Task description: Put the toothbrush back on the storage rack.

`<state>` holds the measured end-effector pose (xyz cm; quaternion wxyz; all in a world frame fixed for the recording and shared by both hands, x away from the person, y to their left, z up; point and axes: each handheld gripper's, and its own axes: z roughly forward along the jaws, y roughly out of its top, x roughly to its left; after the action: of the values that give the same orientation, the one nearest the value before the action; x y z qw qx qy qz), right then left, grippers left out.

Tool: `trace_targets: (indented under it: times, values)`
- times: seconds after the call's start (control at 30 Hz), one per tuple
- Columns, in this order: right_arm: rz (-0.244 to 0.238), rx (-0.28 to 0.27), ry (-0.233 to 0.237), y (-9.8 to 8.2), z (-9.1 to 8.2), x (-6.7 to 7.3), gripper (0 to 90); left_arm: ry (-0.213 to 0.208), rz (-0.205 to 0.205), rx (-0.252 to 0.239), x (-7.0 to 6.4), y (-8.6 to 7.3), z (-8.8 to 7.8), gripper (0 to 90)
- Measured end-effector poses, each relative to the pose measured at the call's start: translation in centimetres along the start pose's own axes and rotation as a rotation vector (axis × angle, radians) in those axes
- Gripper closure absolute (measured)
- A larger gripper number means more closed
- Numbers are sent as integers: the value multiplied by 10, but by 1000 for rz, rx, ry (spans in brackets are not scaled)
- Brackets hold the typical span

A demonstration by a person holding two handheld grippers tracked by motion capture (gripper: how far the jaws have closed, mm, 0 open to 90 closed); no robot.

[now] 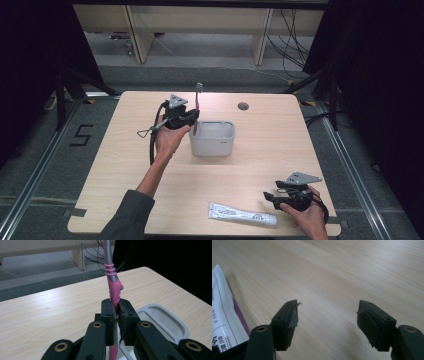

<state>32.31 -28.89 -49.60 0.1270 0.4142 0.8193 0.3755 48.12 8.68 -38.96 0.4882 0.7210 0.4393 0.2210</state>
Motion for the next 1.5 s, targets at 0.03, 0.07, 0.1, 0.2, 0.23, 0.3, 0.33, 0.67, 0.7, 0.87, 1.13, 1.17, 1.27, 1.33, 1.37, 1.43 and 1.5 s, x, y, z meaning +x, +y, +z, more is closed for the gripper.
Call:
trace_targets:
  times: [0.03, 0.07, 0.1, 0.2, 0.23, 0.3, 0.33, 0.67, 0.7, 0.87, 1.13, 1.17, 1.27, 1.33, 1.37, 1.43, 1.5]
  values:
    - [0, -4, -3, 0, 0, 0, 341, 2, 1, 0, 0, -1, 1, 825]
    - [-1, -3, -2, 0, 0, 0, 341, 4, 0, -3, 0, -1, 1, 825]
    - [0, -3, -2, 0, 0, 0, 341, 0, -9, -5, 0, -2, 1, 825]
    - [-6, -3, -4, 0, 0, -1, 341, 3, 1, 4, 0, -6, 3, 825]
    - [-8, -2, -5, 0, 0, -1, 341, 4, -1, 6, 0, -7, 4, 825]
    - [-8, -2, -5, 0, 0, -1, 341, 8, -1, 10, 1, -11, 5, 825]
    - [-13, -4, -6, 0, 1, -2, 341, 8, 1, 15, 1, -12, 6, 825]
    - [-7, -2, -7, 0, 0, -1, 341, 17, 9, 32, -1, -14, 7, 824]
    - [-6, 1, -5, 0, 0, -1, 341, 20, 15, 39, -1, -15, 7, 824]
    - [-7, -2, -6, 0, 0, -1, 341, 25, 25, 59, -1, -16, 7, 824]
    - [-7, -1, -6, 0, 0, -1, 341, 36, 19, 84, 1, -19, 9, 824]
    - [-8, 0, -6, 0, 0, -1, 341, 39, 20, 84, 1, -19, 9, 824]
    - [-6, 0, -6, 0, 0, -1, 341, 31, 20, 87, -1, -20, 11, 823]
    - [-7, 0, -6, 0, 0, -1, 341, 36, 27, 100, -1, -20, 11, 823]
    - [-4, 1, -7, 0, 0, -1, 341, 36, 21, 96, -1, -21, 12, 823]
    - [-6, 0, -6, 0, 0, -1, 341, 39, 19, 103, 1, -22, 11, 823]
    - [-4, 1, -6, 0, 0, -1, 341, 38, 25, 105, 1, -23, 11, 823]
